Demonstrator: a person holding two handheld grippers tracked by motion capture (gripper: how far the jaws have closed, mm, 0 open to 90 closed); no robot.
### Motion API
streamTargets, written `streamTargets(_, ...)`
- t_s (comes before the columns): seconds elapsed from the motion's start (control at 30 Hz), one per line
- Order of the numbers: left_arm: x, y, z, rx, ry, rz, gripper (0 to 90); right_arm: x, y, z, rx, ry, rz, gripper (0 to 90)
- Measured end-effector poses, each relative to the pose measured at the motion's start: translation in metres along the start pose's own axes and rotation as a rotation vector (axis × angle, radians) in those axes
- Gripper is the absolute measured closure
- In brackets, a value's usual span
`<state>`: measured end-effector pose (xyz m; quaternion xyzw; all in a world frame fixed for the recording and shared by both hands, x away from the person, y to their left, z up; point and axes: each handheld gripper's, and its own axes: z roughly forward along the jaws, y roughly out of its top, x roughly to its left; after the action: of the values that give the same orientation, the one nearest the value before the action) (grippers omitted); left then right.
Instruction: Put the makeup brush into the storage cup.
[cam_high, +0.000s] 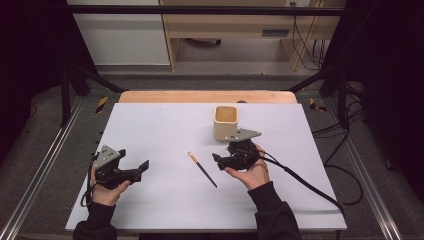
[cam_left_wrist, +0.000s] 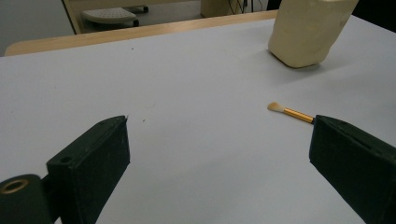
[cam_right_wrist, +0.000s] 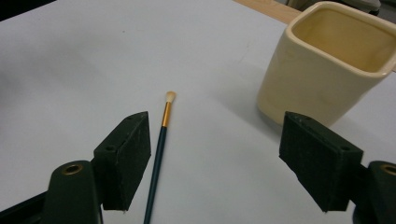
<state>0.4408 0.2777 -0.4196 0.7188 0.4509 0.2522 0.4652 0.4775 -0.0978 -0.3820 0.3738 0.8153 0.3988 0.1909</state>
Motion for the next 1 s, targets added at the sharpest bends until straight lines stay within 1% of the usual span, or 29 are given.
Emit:
streamTargets(0.13, 0.001, 0.000, 0.000, 0.002, 0.003, -0.002, 4.7, 0.004, 0.004, 0.008, 0.012, 0.020, 0.001, 26.2)
streamTargets(0.3, 0.001, 0.000, 0.000, 0.002, 0.006, 0.000, 4.8, 0.009, 0.007, 0.020, 0.041, 0.034, -0.004, 27.7)
streamTargets(0.33, 0.001, 0.000, 0.000, 0.003, 0.006, 0.000, 4.8, 0.010, 0.008, 0.022, 0.048, 0.037, -0.008, 28.6)
streamTargets(0.37, 0.001, 0.000, 0.000, 0.006, 0.006, 0.001, 4.8, 0.011, 0.008, 0.025, 0.052, 0.044, 0.006, 29.6)
streamTargets(0.4, 0.001, -0.001, 0.001, 0.007, 0.006, 0.001, 4.8, 0.011, 0.009, 0.027, 0.063, 0.050, 0.008, 30.3)
streamTargets(0.57, 0.001, 0.000, 0.001, 0.007, 0.004, 0.002, 4.8, 0.015, 0.012, 0.035, 0.090, 0.057, 0.005, 33.8)
streamTargets(0.67, 0.001, 0.000, 0.001, 0.007, 0.004, 0.001, 4.8, 0.017, 0.013, 0.040, 0.113, 0.071, -0.001, 36.1)
streamTargets(0.7, 0.002, 0.000, 0.001, 0.007, 0.004, 0.001, 4.8, 0.018, 0.014, 0.042, 0.121, 0.072, 0.007, 36.8)
streamTargets(0.73, 0.002, 0.000, 0.001, 0.006, 0.003, 0.001, 4.9, 0.019, 0.014, 0.044, 0.134, 0.075, 0.002, 37.1)
streamTargets(0.8, 0.002, 0.000, 0.001, 0.007, 0.004, 0.002, 5.0, 0.020, 0.014, 0.046, 0.138, 0.071, 0.001, 37.8)
streamTargets(0.83, 0.001, 0.000, 0.001, 0.007, 0.004, 0.002, 5.0, 0.021, 0.014, 0.048, 0.144, 0.073, 0.011, 38.2)
streamTargets(0.87, 0.001, 0.000, 0.001, 0.006, 0.003, 0.002, 5.0, 0.020, 0.014, 0.049, 0.147, 0.072, 0.001, 38.5)
streamTargets(0.9, 0.001, 0.000, 0.001, 0.007, 0.004, 0.002, 5.0, 0.021, 0.013, 0.051, 0.158, 0.069, 0.011, 38.7)
streamTargets(0.97, 0.001, -0.001, 0.001, 0.008, 0.004, 0.002, 5.0, 0.021, 0.012, 0.054, 0.166, 0.066, 0.008, 39.0)
streamTargets(1.0, 0.001, -0.001, 0.001, 0.008, 0.004, 0.002, 5.0, 0.022, 0.011, 0.055, 0.173, 0.066, -0.001, 39.6)
